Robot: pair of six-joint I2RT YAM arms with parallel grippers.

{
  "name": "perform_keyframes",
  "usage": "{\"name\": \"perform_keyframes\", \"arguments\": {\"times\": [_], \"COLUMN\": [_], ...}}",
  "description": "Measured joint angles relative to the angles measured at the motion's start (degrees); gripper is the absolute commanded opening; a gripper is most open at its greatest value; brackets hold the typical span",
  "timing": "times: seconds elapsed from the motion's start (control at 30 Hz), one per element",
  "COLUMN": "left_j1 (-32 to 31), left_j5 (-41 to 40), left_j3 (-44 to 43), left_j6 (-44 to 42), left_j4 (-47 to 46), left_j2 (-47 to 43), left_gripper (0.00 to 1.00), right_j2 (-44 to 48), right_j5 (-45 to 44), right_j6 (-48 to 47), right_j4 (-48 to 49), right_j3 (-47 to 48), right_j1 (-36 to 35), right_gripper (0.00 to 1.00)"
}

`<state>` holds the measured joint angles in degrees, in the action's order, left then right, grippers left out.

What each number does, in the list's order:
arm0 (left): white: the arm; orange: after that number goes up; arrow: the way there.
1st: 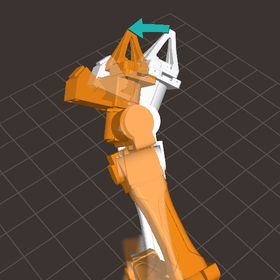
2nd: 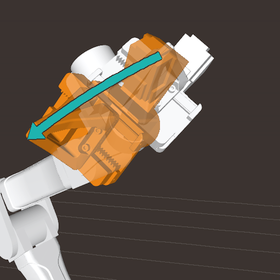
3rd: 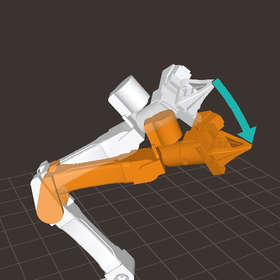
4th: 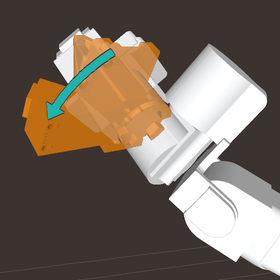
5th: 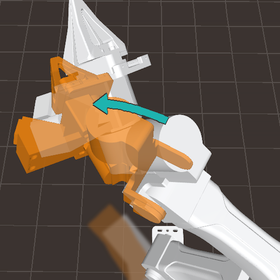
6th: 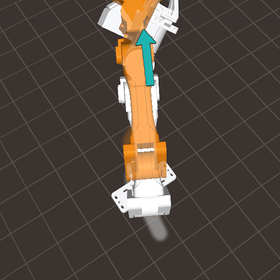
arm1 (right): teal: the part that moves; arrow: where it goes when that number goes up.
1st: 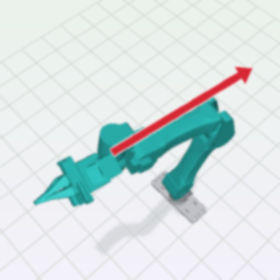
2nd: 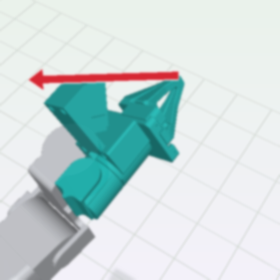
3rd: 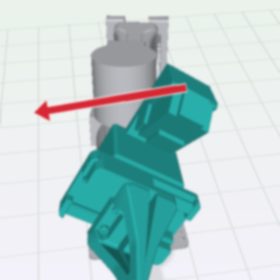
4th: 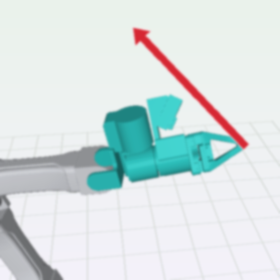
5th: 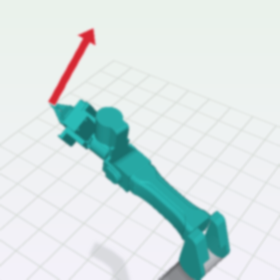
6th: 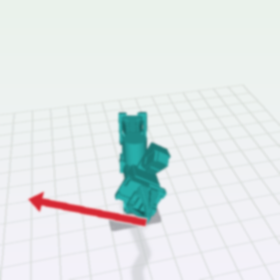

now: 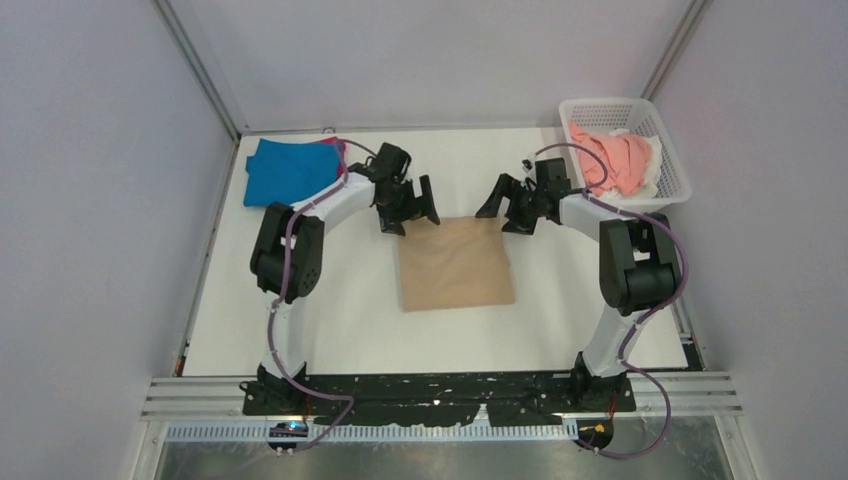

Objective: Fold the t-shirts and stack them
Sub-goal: Fold the long partially folded tshirt into a neat square, then put the neatly folded tshirt into the corner of the board with the left arm

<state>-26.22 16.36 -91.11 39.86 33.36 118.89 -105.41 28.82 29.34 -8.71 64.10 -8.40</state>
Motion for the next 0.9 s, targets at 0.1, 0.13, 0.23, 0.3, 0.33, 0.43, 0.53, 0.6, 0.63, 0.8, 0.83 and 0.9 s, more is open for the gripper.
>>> {"name": "perform_keyframes", "arguments": {"times": [0.1, 0.13, 0.23, 0.3, 0.33, 0.43, 0.53, 0.6, 0.63, 0.8, 0.83, 0.9], "left_j1": [0.35, 0.5, 0.76, 0.85, 0.9, 0.96, 0.94, 0.96, 0.96, 0.94, 0.94, 0.74], "left_j5": [-3.32, -4.31, -6.25, -6.99, -7.34, -7.34, -6.19, -5.46, -5.16, -3.1, -2.49, -1.81], "left_j3": [-4.39, -5.22, -2.91, 2.75, 5.95, 12.87, 15.98, 17.22, 17.64, 18.08, 18.08, 18.1], "left_j6": [-1.09, -1.44, -2.4, -2.6, -2.6, -2.51, -2.32, -1.97, -1.6, -0.15, 0.24, 0.59], "left_j4": [2.86, 2.91, 2.34, 1.25, 0.46, -0.15, -0.92, -1.38, -1.62, -3.19, -3.56, -3.96], "left_j2": [-0.26, -1.03, -6.49, -12.98, -16.22, -21.75, -20.92, -19.32, -18.4, -12.79, -11.72, -10.49], "left_gripper": [1.0, 1.0, 1.0, 1.0, 1.0, 1.0, 1.0, 0.99, 0.97, 0.87, 0.85, 0.78], "right_j2": [4.13, 6.36, 15.34, 23.56, 28.37, 40.52, 48.19, 51.65, 52.78, 59.47, 60.52, 61.33], "right_j5": [-3.39, -4.63, -8.22, -11.26, -12.44, -14.75, -16.7, -18.08, -18.49, -20.44, -21.07, -21.9], "right_j6": [-2.19, -2.78, -3.76, -3.52, -3.06, -0.55, 2.29, 4.0, 4.42, 4.59, 4.26, 3.74], "right_j4": [-4.81, -6.03, -7.58, -7.13, -6.64, -4.92, -4.04, -4.63, -4.92, -7.39, -7.43, -7.69], "right_j3": [1.57, 2.03, 1.73, -0.5, -2.49, -10.1, -18.27, -23.08, -24.52, -27.45, -27.45, -27.43], "right_j1": [0.31, 0.39, 0.63, 1.33, 1.79, 5.33, 9.16, 10.47, 10.54, 10.51, 10.51, 10.51], "right_gripper": [0.95, 0.95, 0.95, 0.95, 0.95, 0.95, 0.95, 0.95, 0.95, 0.95, 0.95, 0.95]}}
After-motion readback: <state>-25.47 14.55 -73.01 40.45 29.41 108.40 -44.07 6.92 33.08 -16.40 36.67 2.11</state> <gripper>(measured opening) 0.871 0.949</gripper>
